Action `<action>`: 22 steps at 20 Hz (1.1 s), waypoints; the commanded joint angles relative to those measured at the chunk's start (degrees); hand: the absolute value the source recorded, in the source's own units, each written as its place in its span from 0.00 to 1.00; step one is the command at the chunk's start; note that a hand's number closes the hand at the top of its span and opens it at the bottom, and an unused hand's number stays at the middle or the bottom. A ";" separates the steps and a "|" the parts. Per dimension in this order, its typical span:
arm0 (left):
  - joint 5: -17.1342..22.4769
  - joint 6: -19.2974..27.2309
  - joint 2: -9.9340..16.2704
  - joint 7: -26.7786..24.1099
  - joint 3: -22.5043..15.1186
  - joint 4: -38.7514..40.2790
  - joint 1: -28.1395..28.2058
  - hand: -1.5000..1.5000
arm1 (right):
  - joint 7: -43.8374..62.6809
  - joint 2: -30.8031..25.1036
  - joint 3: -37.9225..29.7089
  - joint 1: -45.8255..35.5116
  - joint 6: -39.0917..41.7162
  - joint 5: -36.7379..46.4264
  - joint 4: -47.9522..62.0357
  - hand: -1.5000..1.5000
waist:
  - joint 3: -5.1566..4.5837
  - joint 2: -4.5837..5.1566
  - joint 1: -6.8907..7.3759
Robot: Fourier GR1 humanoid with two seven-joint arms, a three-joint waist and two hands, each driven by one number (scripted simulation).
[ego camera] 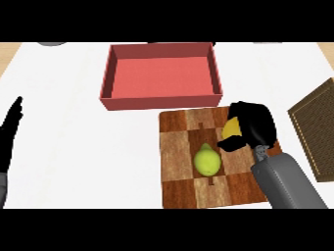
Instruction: Pick the lemon from the cutting board and place it in the cardboard box
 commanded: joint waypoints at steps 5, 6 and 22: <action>0.99 -0.83 1.29 0.80 1.84 0.53 0.01 0.50 | 35.47 10.47 2.02 7.57 -1.01 11.30 -8.94 1.00 | -0.03 -0.40 -1.37; -0.34 0.16 0.00 -0.53 0.53 0.50 1.69 0.50 | 40.18 10.52 5.15 7.11 -0.16 13.05 -11.51 1.00 | -0.01 -0.36 -0.68; -2.31 -0.62 -2.17 -0.32 -0.29 0.10 -0.96 0.50 | 47.29 10.70 10.14 -20.08 6.20 11.08 -15.66 1.00 | 0.15 0.45 1.48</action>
